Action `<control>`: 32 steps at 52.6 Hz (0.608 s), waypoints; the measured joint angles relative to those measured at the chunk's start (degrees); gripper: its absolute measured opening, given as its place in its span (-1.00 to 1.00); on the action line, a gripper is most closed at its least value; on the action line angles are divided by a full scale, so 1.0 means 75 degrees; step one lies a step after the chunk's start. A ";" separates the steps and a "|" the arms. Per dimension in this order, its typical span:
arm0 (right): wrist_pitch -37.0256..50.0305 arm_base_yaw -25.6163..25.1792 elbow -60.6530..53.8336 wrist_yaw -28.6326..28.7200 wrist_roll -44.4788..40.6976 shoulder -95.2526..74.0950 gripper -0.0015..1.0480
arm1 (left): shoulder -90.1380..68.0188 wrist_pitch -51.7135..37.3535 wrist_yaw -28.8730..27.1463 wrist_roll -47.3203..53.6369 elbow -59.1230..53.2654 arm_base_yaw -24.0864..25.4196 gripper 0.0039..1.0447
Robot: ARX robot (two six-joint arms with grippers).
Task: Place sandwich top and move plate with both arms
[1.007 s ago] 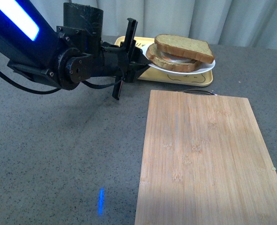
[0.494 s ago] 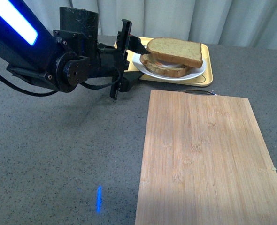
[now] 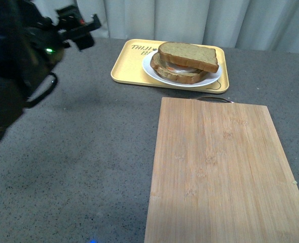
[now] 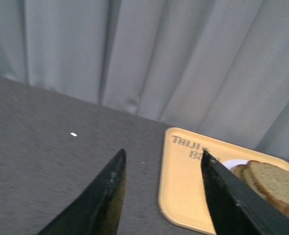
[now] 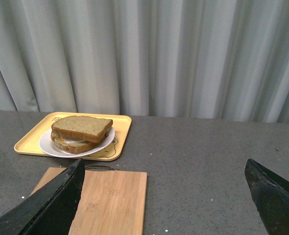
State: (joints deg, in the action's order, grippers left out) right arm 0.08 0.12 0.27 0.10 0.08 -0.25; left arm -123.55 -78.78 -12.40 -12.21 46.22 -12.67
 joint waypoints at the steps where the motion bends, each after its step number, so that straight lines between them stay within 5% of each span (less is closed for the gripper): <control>1: 0.0000 0.0000 0.0000 0.0000 0.0000 0.0000 0.82 | 0.0213 -0.0067 0.0026 0.0262 -0.0242 0.0055 -0.17; 13: 0.0000 0.0000 0.0000 0.0003 0.0000 0.0000 0.82 | 0.0764 -0.0166 0.0082 0.0749 -0.1075 0.0227 -0.92; 25: 0.0003 0.0003 0.0000 0.0006 0.0000 0.0000 0.82 | 0.0962 -0.0157 0.0353 0.0836 -0.1495 0.0286 -0.93; 32: -0.0006 -0.0009 0.0000 -0.0006 0.0000 -0.0026 0.82 | 0.3311 0.0085 0.0909 0.1300 -0.3800 0.0886 -0.93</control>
State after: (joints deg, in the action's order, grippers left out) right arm 0.03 0.05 0.27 0.05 0.08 -0.45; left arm -98.72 -78.15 -5.58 -2.46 17.72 -6.02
